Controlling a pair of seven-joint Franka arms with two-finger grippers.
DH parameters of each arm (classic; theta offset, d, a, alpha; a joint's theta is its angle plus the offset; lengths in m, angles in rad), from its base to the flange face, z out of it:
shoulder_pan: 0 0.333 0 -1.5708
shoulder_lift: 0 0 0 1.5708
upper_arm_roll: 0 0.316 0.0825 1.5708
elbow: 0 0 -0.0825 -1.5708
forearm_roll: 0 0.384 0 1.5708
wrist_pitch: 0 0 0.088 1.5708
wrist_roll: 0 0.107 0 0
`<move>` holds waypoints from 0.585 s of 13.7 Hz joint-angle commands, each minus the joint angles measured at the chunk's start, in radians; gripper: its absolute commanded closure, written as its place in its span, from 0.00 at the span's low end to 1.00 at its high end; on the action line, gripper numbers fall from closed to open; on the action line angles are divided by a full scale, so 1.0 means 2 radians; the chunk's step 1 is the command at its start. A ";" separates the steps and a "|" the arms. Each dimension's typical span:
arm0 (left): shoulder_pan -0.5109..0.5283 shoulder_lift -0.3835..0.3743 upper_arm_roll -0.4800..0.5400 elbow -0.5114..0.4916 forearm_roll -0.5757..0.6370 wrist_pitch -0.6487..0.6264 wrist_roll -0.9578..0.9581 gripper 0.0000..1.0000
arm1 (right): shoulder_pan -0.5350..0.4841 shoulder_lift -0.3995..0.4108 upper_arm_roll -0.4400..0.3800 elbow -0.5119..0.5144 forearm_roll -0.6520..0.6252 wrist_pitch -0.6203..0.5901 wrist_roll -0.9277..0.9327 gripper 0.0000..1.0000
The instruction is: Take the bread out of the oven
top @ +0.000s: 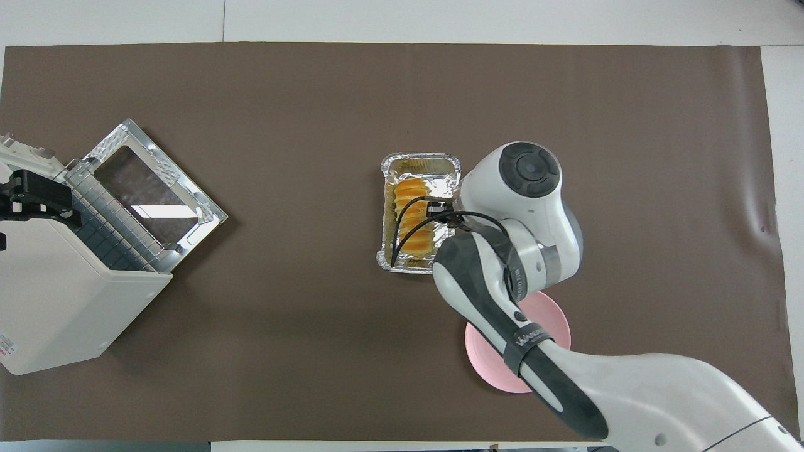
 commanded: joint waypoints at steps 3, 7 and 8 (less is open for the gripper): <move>0.009 -0.018 -0.030 -0.022 0.022 0.006 0.009 0.00 | -0.125 -0.005 0.006 -0.001 0.026 -0.044 -0.190 1.00; 0.022 -0.018 -0.030 -0.025 0.022 0.010 0.037 0.00 | -0.149 -0.010 0.005 -0.028 0.047 -0.038 -0.208 1.00; 0.021 -0.019 -0.030 -0.027 0.022 0.012 0.037 0.00 | -0.146 -0.009 0.005 -0.026 0.047 -0.035 -0.207 0.26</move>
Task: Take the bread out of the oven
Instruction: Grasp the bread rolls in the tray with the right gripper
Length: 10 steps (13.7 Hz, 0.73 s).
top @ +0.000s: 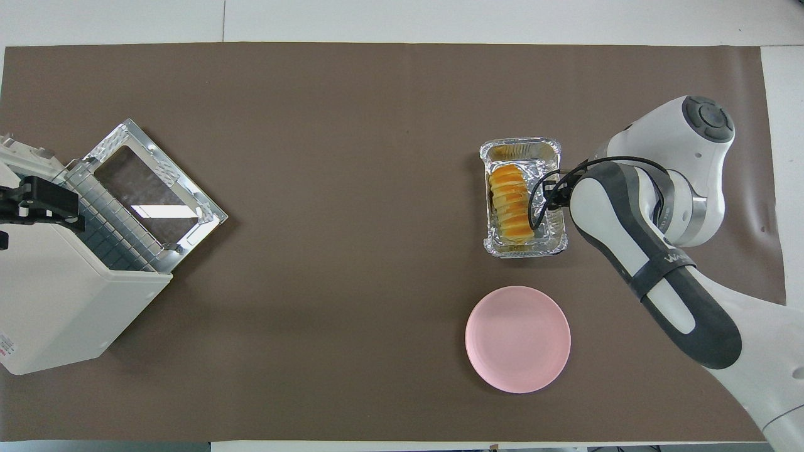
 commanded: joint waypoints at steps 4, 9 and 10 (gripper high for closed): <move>-0.001 -0.019 -0.007 -0.021 0.006 0.009 0.006 0.00 | 0.010 -0.015 0.003 0.045 -0.024 -0.027 0.009 0.00; 0.005 -0.020 -0.006 -0.020 0.006 0.008 0.004 0.00 | 0.056 0.011 0.005 0.032 -0.049 0.047 0.102 0.00; 0.005 -0.020 -0.006 -0.020 0.006 0.009 0.004 0.00 | 0.057 0.011 0.005 0.011 -0.049 0.077 0.102 0.00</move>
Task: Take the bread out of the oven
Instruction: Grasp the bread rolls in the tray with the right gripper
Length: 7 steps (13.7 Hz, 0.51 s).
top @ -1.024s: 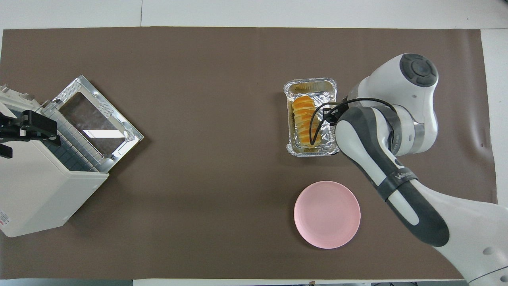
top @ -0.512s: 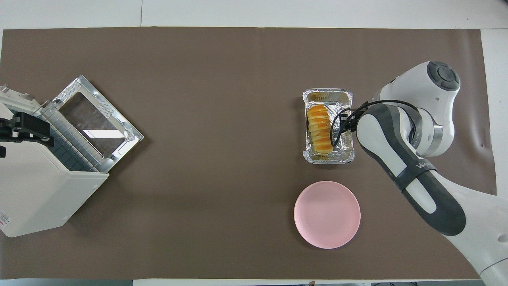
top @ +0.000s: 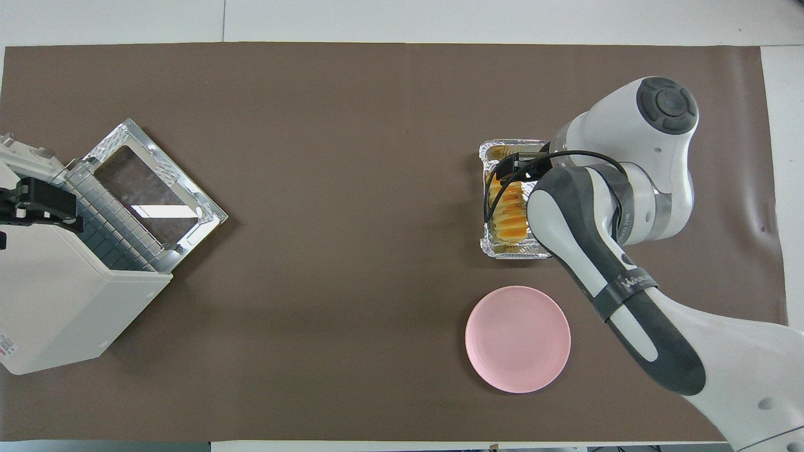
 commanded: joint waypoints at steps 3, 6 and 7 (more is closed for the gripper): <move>0.004 -0.016 -0.002 -0.019 0.006 0.008 0.001 0.00 | -0.003 0.008 0.002 -0.046 -0.003 0.057 0.007 0.00; 0.004 -0.016 -0.002 -0.019 0.006 0.008 0.001 0.00 | 0.010 0.010 0.002 -0.059 0.003 0.073 0.016 0.55; 0.004 -0.016 -0.002 -0.019 0.006 0.008 0.001 0.00 | 0.010 0.010 0.002 -0.058 0.002 0.071 0.015 0.83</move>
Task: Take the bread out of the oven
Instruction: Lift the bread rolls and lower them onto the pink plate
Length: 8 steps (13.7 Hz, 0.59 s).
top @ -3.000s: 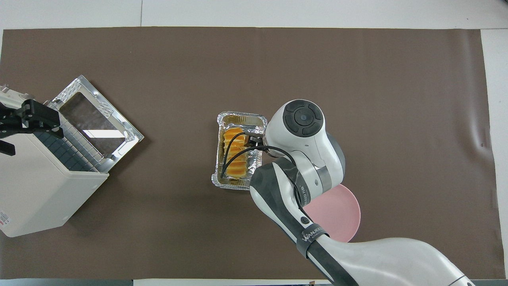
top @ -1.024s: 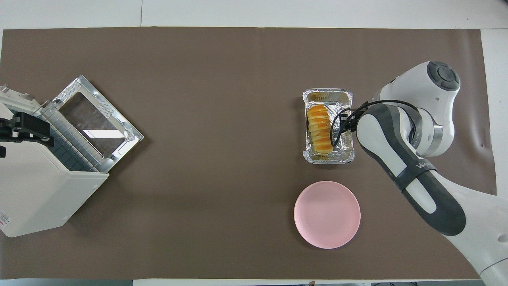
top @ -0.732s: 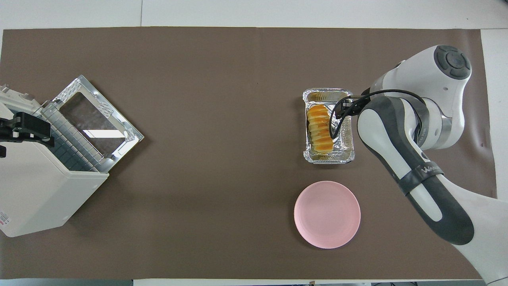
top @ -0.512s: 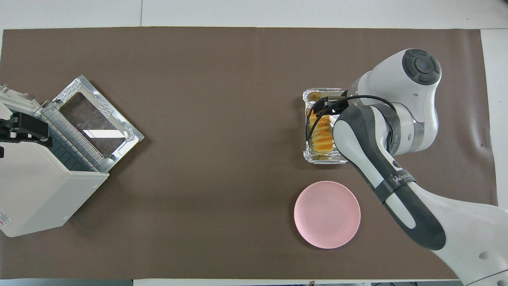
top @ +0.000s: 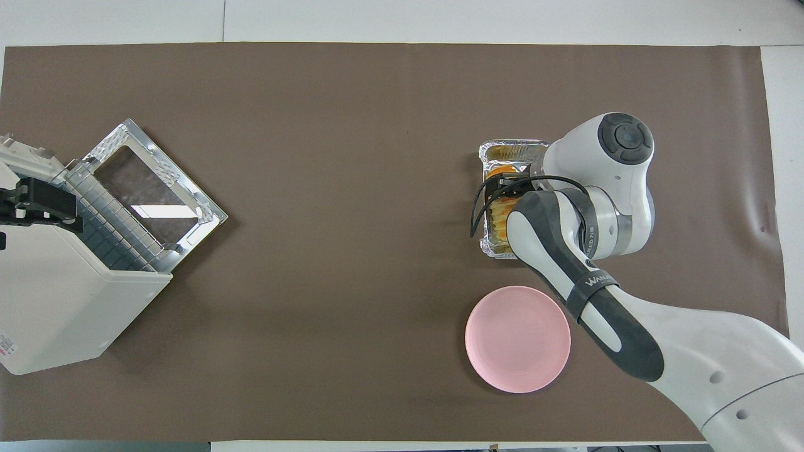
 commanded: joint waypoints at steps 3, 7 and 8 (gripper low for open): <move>0.004 -0.016 -0.002 -0.019 0.006 0.008 0.001 0.00 | -0.001 -0.008 0.002 -0.009 -0.003 0.007 -0.007 1.00; 0.004 -0.016 -0.002 -0.019 0.006 0.008 0.001 0.00 | -0.003 -0.015 0.001 0.046 -0.003 -0.078 -0.014 1.00; 0.004 -0.016 -0.002 -0.019 0.006 0.008 0.001 0.00 | -0.004 -0.023 0.000 0.070 -0.003 -0.128 -0.013 1.00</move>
